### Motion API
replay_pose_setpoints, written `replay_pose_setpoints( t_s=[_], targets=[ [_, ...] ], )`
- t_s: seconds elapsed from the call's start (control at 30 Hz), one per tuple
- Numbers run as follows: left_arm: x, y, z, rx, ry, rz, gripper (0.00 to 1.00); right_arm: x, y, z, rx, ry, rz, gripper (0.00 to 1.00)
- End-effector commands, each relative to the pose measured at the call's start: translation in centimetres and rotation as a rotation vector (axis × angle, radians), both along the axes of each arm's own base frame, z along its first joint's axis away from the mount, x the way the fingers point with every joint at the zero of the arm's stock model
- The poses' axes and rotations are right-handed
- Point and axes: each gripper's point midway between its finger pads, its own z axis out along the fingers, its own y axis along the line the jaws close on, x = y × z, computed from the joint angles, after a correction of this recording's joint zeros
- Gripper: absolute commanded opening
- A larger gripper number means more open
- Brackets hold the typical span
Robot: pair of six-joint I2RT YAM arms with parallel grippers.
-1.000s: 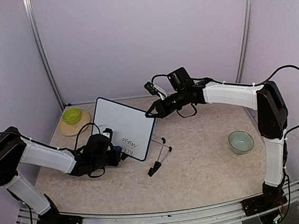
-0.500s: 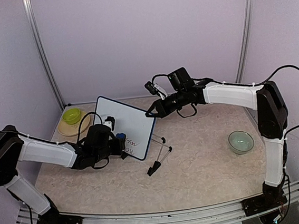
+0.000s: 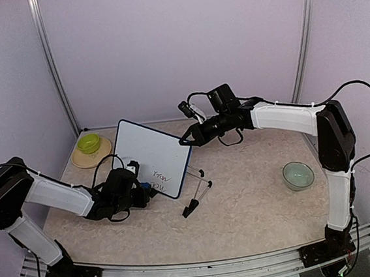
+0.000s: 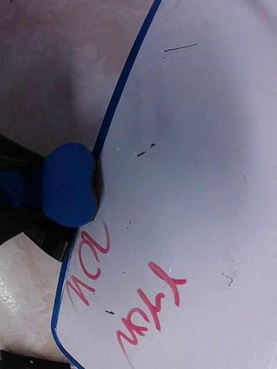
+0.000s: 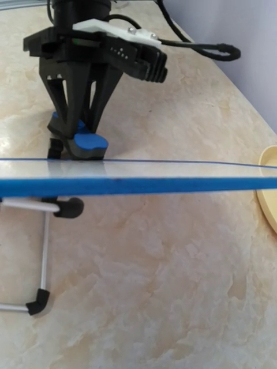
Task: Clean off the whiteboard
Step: Erase the center of the whiteboard.
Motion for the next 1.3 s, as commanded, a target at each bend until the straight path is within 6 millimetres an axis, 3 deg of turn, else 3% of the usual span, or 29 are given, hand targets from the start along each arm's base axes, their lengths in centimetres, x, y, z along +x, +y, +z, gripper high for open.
replay_pose_setpoints(
  t_s=[0.0, 0.23, 0.57, 0.77, 1.03, 1.27],
  targets=[
    [2.3, -2.4, 3.8, -0.055, -0.086, -0.021, 0.11, -2.3, 0.7, -3.7, -0.074, 0.078, 0.066, 0.0],
    [3.5, -3.5, 6.3, -0.073, -0.132, -0.03, 0.11, -2.6, 0.4, -3.5, -0.075, 0.073, 0.062, 0.0],
    [1.2, -1.4, 2.8, -0.048, -0.061, -0.015, 0.11, -2.6, 0.4, -4.0, -0.076, 0.08, 0.062, 0.0],
    [0.9, -0.5, 3.0, -0.034, -0.074, 0.003, 0.11, -2.6, 0.5, -3.8, -0.071, 0.078, 0.063, 0.0],
    [3.1, 0.8, 6.2, -0.055, -0.154, 0.082, 0.11, -2.6, 0.5, -3.9, -0.074, 0.08, 0.06, 0.0],
    [4.7, 0.5, 6.5, -0.083, -0.159, 0.099, 0.11, -2.5, 0.4, -3.7, -0.074, 0.076, 0.051, 0.0]
  ],
)
